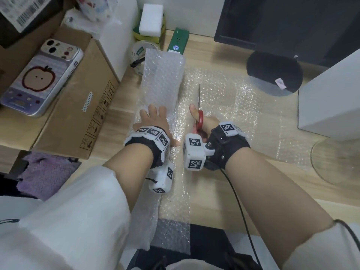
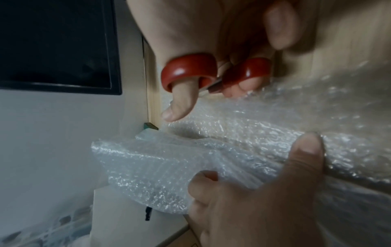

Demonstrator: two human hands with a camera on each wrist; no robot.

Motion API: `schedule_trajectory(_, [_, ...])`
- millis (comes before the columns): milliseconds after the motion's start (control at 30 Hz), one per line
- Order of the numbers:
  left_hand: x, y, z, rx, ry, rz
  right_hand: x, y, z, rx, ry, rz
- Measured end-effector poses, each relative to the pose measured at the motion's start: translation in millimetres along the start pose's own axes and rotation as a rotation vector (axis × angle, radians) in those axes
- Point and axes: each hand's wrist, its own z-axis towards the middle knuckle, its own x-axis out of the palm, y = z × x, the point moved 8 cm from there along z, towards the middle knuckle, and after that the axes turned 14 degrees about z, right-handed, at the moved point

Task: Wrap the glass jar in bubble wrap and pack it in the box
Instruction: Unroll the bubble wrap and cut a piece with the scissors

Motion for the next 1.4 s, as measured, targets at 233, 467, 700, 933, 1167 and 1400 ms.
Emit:
schedule_trajectory(233, [-2.0,0.9,0.1,-0.01,-0.001,0.014,2.3,7.5,4.7,-0.007,0.063,0.031])
schedule_trajectory(467, [0.0,-0.9,-0.2,-0.014,0.014,0.018,3.0,18.5,6.8,-0.012,0.047,0.018])
schedule_trajectory(700, [2.0,-1.2,0.6,-0.02,0.025,0.009,4.1,21.8,11.1,-0.023,0.082,0.022])
schedule_trajectory(933, [1.4,-2.6,-0.7,-0.03,0.01,0.055,-1.2,40.8,14.6,0.003,0.093,0.097])
schedule_trajectory(1167, [2.1,-2.9,-1.8,-0.022,0.024,0.048,-1.8,47.8,12.7,-0.078,0.079,0.002])
schedule_trajectory(1400, [2.3,-1.7,-1.1,-0.037,0.038,0.065,4.3,63.2,11.8,-0.06,0.061,-0.006])
